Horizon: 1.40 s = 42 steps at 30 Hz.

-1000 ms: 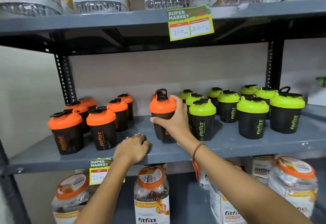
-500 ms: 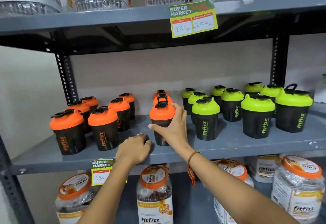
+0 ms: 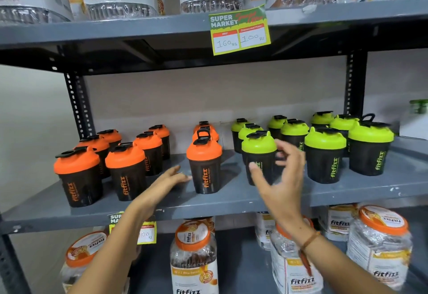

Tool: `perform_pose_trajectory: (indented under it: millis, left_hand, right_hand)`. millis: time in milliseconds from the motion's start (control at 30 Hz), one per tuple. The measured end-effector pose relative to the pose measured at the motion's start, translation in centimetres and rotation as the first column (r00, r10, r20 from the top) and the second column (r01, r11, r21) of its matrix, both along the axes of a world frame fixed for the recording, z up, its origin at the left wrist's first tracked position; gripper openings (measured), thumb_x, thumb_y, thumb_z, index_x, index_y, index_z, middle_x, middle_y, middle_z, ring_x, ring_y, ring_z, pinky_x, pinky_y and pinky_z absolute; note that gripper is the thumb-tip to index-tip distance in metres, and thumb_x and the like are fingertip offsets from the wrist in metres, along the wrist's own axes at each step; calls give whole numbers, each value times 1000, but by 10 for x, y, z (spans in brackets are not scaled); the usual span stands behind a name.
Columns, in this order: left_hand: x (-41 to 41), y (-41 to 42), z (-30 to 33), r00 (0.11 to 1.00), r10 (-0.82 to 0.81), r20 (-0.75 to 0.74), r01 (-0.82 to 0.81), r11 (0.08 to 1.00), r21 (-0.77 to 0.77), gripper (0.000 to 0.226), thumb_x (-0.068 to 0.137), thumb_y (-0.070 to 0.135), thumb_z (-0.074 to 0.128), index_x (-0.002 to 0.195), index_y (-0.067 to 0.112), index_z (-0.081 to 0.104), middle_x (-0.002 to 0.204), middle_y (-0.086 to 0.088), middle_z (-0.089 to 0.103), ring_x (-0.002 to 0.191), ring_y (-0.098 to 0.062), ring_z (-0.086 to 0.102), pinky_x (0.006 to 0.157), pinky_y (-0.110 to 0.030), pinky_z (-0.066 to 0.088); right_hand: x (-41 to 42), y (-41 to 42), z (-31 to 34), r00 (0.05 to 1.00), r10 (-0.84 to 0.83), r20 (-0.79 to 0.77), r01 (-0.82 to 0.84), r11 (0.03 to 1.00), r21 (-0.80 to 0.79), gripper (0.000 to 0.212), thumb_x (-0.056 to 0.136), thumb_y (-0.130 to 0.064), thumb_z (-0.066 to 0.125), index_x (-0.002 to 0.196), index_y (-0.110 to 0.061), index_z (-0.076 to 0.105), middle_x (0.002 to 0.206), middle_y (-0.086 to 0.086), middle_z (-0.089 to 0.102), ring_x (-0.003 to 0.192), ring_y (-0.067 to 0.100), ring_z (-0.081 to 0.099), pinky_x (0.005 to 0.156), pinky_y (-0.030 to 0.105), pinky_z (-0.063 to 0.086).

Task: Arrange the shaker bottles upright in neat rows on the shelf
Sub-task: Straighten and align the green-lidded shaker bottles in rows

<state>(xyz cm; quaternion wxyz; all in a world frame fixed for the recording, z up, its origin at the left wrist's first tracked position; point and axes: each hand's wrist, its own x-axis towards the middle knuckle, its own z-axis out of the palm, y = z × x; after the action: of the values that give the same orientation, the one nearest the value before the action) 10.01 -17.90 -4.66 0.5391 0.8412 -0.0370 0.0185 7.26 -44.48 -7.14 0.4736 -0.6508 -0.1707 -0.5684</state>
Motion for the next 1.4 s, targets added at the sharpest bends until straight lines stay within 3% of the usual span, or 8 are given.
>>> perform_pose_trajectory:
  millis: [167, 333, 500, 700, 900, 1100, 1233, 1400]
  left_hand:
    - [4, -24, 4, 990, -137, 27, 138, 986, -89, 113, 58, 45, 86, 148, 30, 20, 145, -2, 42, 127, -19, 44, 105, -35, 33]
    - [20, -36, 0, 990, -115, 81, 123, 987, -104, 88, 59, 36, 88, 134, 29, 41, 127, 4, 57, 114, -13, 54, 97, -33, 41]
    - [26, -38, -6, 989, -102, 107, 112, 990, -85, 63, 53, 43, 88, 108, 35, 58, 106, 11, 69, 102, -10, 63, 83, -28, 48]
    - [26, -40, -10, 978, -40, 203, 48, 998, -32, 65, 48, 56, 87, 103, 42, 56, 106, 18, 65, 99, -2, 60, 76, -21, 46]
    - [27, -42, -11, 965, -21, 262, 9, 999, 49, 63, 49, 64, 83, 101, 48, 52, 102, 26, 60, 99, 2, 56, 79, -23, 45]
    - [25, -45, -11, 951, -18, 307, -16, 994, 107, 68, 51, 70, 78, 109, 49, 49, 98, 31, 56, 96, 6, 54, 79, -23, 43]
    - [23, -46, -10, 948, -21, 319, -16, 993, 115, 57, 52, 70, 78, 98, 54, 49, 94, 35, 54, 91, 11, 52, 71, -15, 39]
    - [25, -46, -11, 946, -24, 324, -10, 995, 103, 59, 55, 66, 78, 103, 50, 48, 97, 34, 52, 92, 10, 51, 77, -21, 41]
  right_hand:
    - [35, -42, 12, 878, -44, -476, -27, 989, -142, 118, 59, -74, 75, 151, -24, 23, 149, 5, 36, 134, 22, 42, 109, 48, 43]
    - [68, -60, 14, 632, 163, -758, -310, 949, -55, 111, 40, -75, 85, 128, -32, 34, 125, -9, 58, 119, 13, 57, 88, 29, 48]
    - [85, -70, 12, 561, 283, -778, -445, 895, 5, 105, 45, -52, 94, 131, -35, 35, 124, -12, 62, 114, 8, 61, 95, 31, 52]
    - [93, -86, 9, 426, 462, -778, -610, 781, 131, 86, 61, -20, 89, 132, -39, 43, 110, -20, 74, 103, 1, 70, 76, 16, 55]
    - [94, -85, 9, 398, 462, -792, -612, 777, 146, 88, 50, -35, 93, 126, -37, 49, 109, -19, 75, 102, -2, 69, 76, 15, 55]
    - [93, -87, 8, 440, 479, -760, -609, 781, 140, 112, 53, -27, 95, 141, -47, 28, 128, -16, 63, 108, -5, 66, 79, 13, 54]
    - [95, -89, 6, 432, 479, -764, -611, 779, 143, 103, 68, -10, 89, 148, -37, 31, 120, -17, 69, 106, -1, 68, 80, 16, 55]
    - [94, -89, 7, 413, 480, -774, -607, 779, 159, 107, 54, -26, 90, 145, -32, 36, 111, -20, 74, 104, 0, 69, 77, 15, 55]
